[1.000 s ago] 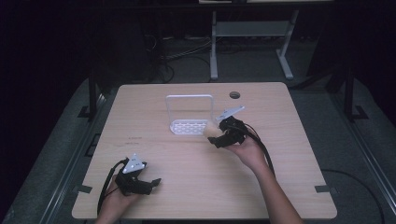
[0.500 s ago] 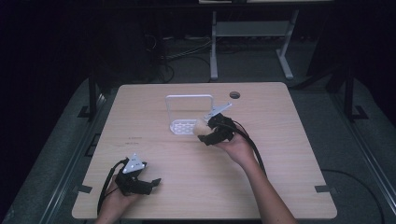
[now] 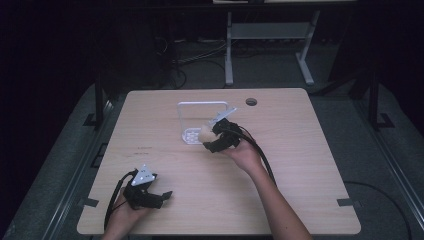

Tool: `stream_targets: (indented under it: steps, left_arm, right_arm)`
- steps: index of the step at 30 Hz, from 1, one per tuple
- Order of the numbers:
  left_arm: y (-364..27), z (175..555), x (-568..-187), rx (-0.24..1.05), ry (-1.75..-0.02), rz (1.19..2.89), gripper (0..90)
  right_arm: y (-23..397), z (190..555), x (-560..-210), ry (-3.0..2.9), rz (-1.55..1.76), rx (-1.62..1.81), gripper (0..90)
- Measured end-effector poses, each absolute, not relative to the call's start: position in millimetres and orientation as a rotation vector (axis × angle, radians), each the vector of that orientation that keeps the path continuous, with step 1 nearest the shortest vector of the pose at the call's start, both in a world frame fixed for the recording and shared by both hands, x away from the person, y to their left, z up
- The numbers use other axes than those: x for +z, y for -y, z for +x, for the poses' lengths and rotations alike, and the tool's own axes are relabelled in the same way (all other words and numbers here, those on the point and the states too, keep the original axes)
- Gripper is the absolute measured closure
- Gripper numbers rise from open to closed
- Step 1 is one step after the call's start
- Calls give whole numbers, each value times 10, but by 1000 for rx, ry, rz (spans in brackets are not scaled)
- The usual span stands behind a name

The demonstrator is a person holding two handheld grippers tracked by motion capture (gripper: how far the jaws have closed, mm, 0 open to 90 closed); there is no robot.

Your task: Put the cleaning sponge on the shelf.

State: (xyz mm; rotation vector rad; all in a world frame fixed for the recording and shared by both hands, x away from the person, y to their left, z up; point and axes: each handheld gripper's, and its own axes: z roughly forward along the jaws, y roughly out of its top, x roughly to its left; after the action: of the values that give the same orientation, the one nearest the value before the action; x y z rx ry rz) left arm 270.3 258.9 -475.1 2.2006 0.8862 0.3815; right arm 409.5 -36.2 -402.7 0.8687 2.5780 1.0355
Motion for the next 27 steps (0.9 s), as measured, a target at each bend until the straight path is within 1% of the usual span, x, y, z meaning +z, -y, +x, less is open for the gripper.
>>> stream_targets:
  steps: [16,27]
  left_arm:
    - [-2590,2703,-4750,384,-885,2200,129]
    - [-2588,2702,-4751,381,-888,2199,129]
  right_arm:
    - [127,4277,-4147,-2591,853,1019,299]
    - [23,4331,-4238,-2581,853,1025,299]
